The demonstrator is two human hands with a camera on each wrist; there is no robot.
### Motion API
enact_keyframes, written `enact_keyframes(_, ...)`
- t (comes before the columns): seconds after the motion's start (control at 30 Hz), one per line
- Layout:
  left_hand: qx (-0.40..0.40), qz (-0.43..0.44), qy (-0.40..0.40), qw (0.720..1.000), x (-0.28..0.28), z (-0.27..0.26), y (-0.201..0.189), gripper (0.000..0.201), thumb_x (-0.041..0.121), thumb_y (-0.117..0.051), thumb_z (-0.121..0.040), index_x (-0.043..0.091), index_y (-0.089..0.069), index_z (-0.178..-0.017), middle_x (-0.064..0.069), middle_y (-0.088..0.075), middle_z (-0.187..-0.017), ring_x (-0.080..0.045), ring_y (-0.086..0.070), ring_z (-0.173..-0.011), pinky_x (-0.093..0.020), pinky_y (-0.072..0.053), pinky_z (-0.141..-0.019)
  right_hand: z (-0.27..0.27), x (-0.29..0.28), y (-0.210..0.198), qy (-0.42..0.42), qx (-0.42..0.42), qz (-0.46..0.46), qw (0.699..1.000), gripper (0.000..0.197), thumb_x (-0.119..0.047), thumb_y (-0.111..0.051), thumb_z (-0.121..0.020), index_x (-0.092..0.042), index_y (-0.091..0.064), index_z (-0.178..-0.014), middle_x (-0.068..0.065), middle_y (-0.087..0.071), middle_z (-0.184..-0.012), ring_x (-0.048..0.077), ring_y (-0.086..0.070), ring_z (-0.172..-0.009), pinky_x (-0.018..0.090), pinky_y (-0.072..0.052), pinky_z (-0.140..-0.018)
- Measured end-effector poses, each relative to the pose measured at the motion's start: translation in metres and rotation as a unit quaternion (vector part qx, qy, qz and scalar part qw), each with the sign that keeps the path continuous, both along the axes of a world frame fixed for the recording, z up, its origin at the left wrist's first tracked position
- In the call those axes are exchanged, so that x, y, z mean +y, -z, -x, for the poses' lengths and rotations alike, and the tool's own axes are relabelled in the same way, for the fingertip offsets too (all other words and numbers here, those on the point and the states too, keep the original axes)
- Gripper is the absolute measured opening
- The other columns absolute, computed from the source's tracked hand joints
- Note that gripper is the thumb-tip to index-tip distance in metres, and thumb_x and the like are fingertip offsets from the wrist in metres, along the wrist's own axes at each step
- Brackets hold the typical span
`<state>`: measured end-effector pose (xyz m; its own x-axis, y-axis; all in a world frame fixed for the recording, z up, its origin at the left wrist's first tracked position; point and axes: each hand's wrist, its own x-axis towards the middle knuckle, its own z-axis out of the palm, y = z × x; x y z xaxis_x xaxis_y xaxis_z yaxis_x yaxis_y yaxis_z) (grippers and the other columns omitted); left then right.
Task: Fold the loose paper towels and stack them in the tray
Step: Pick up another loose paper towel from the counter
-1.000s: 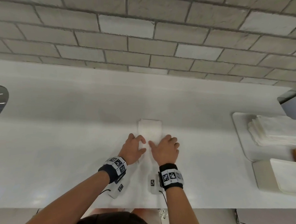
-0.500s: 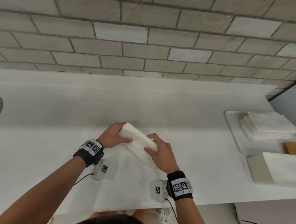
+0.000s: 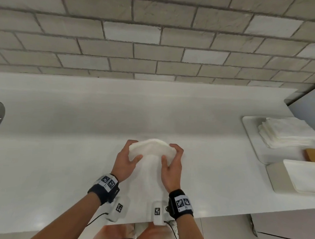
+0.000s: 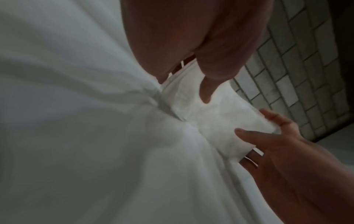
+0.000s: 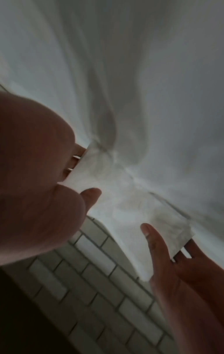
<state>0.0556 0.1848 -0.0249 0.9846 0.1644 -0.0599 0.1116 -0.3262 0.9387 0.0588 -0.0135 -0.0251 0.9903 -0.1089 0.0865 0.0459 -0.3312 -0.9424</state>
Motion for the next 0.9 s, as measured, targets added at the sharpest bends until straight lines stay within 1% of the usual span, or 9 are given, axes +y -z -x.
enact_keyframes(0.1,-0.01,-0.004,-0.03,1.0,-0.001,0.001,0.006,0.035,0.004,-0.073,-0.095,0.032,-0.057,-0.108,0.022,-0.069,-0.098,-0.003,-0.066,-0.087,-0.025,-0.049,-0.074,0.002,0.003,-0.003,0.013,-0.046,0.032,0.998,0.062,-0.004,-0.053,-0.109,-0.058,-0.041,-0.137,-0.023,-0.058,-0.135,0.01,-0.064,-0.119,0.036,-0.054,-0.102)
enact_keyframes(0.17,-0.029,0.018,-0.045,0.998,0.0,0.003,0.002,0.036,0.001,-0.074,-0.094,0.03,-0.058,-0.11,0.019,-0.069,-0.097,-0.007,-0.066,-0.086,-0.023,-0.051,-0.072,0.002,0.001,-0.007,0.017,-0.084,0.043,0.995,0.061,-0.001,-0.056,-0.108,-0.05,-0.046,-0.143,-0.013,-0.061,-0.131,0.013,-0.064,-0.119,0.025,-0.051,-0.101)
enact_keyframes(0.27,-0.045,0.002,-0.029,0.999,0.005,0.008,-0.001,0.058,-0.002,-0.077,-0.091,0.035,-0.054,-0.129,0.018,-0.068,-0.11,-0.01,-0.068,-0.101,-0.021,-0.055,-0.084,0.001,-0.007,0.002,-0.028,-0.104,0.111,0.988,0.056,-0.003,-0.059,-0.107,-0.034,-0.05,-0.152,-0.005,-0.055,-0.135,0.012,-0.06,-0.124,0.024,-0.049,-0.105)
enact_keyframes(0.43,-0.053,-0.134,0.078,0.986,0.011,0.005,0.006,0.081,-0.011,-0.064,-0.093,0.043,-0.046,-0.151,0.01,-0.055,-0.111,-0.01,-0.06,-0.103,-0.014,-0.046,-0.092,0.002,-0.011,0.017,-0.058,-0.037,0.153,0.986,0.073,0.004,-0.053,-0.103,-0.05,-0.05,-0.151,-0.012,-0.046,-0.128,-0.001,-0.057,-0.114,0.024,-0.052,-0.099)
enact_keyframes(0.5,-0.033,-0.176,0.096,0.979,0.01,0.002,0.007,0.078,-0.008,-0.063,-0.095,0.039,-0.045,-0.154,0.01,-0.048,-0.109,-0.009,-0.056,-0.098,-0.021,-0.048,-0.093,-0.001,-0.011,0.015,-0.051,-0.033,0.153,0.986,0.067,0.0,-0.054,-0.104,-0.046,-0.05,-0.152,-0.01,-0.046,-0.128,-0.001,-0.057,-0.113,0.022,-0.051,-0.096)
enact_keyframes(0.6,-0.002,-0.229,0.107,0.968,0.009,-0.011,0.001,0.042,0.008,-0.066,-0.1,0.021,-0.062,-0.14,0.005,-0.046,-0.108,-0.016,-0.054,-0.098,-0.039,-0.051,-0.098,-0.009,-0.013,0.007,-0.052,-0.017,0.141,0.989,0.059,-0.004,-0.055,-0.104,-0.039,-0.049,-0.151,-0.007,-0.052,-0.126,-0.004,-0.056,-0.111,0.023,-0.05,-0.097)
enact_keyframes(0.73,-0.02,-0.228,0.116,0.967,0.01,-0.028,-0.019,0.015,0.018,-0.075,-0.096,0.017,-0.074,-0.11,0.004,-0.048,-0.107,-0.014,-0.055,-0.095,-0.022,-0.042,-0.088,-0.014,-0.035,-0.009,-0.017,-0.035,0.123,0.992,0.05,0.001,-0.058,-0.1,-0.025,-0.054,-0.143,-0.008,-0.055,-0.129,-0.011,-0.052,-0.118,0.004,-0.037,-0.098)
enact_keyframes(0.8,-0.013,-0.217,0.137,0.966,0.0,-0.029,-0.024,0.016,0.018,-0.078,-0.093,0.019,-0.07,-0.108,0.005,-0.054,-0.112,-0.011,-0.058,-0.095,-0.019,-0.043,-0.086,-0.014,-0.049,-0.007,-0.014,-0.027,0.125,0.992,0.049,0.001,-0.06,-0.098,-0.024,-0.054,-0.139,-0.008,-0.054,-0.129,-0.006,-0.054,-0.116,0.007,-0.04,-0.097)
enact_keyframes(0.9,0.034,-0.199,0.161,0.966,-0.023,-0.024,-0.022,0.022,0.011,-0.077,-0.093,0.022,-0.062,-0.103,0.006,-0.071,-0.112,-0.014,-0.068,-0.098,-0.033,-0.055,-0.085,-0.012,-0.065,0.003,-0.041,0.023,0.124,0.991,0.047,0.003,-0.059,-0.096,-0.024,-0.053,-0.134,-0.005,-0.059,-0.124,0.005,-0.057,-0.106,0.028,-0.051,-0.097)
